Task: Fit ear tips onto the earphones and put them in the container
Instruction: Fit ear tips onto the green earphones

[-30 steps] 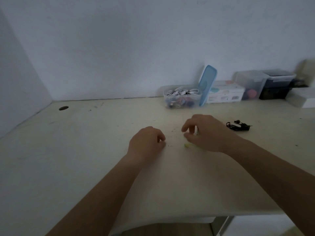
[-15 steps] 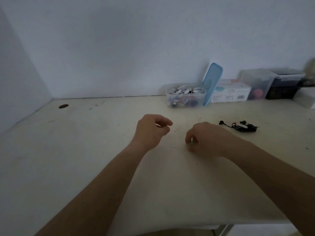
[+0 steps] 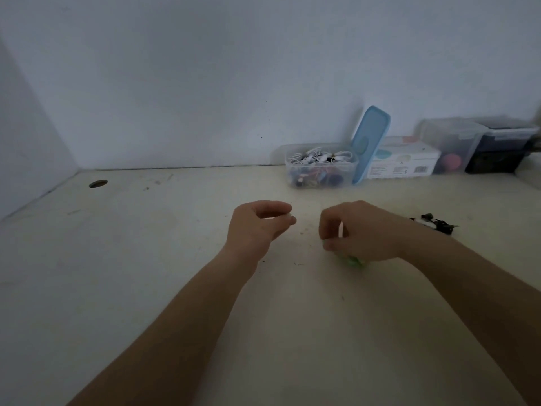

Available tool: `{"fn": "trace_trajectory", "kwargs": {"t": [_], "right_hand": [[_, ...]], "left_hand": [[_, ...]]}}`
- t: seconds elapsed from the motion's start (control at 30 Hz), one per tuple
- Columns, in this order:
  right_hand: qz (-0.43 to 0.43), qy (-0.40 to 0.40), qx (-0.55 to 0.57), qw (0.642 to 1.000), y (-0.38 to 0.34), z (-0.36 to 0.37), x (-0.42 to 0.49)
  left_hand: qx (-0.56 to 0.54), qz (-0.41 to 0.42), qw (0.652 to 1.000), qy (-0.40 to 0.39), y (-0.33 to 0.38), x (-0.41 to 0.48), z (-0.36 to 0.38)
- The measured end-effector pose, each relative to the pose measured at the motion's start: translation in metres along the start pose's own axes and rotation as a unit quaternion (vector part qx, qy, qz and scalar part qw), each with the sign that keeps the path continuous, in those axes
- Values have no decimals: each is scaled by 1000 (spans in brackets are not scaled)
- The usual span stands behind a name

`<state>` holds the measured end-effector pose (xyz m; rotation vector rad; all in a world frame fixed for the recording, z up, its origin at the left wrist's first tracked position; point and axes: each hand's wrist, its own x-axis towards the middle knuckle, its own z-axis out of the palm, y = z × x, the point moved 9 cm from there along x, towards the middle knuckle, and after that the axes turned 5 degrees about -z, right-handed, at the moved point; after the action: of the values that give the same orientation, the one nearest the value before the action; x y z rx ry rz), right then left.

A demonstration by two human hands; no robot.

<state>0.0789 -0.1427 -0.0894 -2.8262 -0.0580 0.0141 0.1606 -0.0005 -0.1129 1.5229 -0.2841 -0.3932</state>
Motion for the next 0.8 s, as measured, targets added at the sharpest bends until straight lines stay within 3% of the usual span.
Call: {"fn": "trace_trajectory", "kwargs": {"t": [0.2,0.33,0.57,0.8], "right_hand": [[-20,79,182,980,10,-11,16],[-37,149,328,932,17,-11,18],[-75,195,362,909,21,-8,13],[-71,238,415,876,26,-11,7]], "left_hand": [[1,1,999,-43,-6,3,3],[-52,-5,997,-55,-9,4,6],[-122,-25,990,-73,-13,2,16],[-123,-18,988,-97,-14,-1,23]]}}
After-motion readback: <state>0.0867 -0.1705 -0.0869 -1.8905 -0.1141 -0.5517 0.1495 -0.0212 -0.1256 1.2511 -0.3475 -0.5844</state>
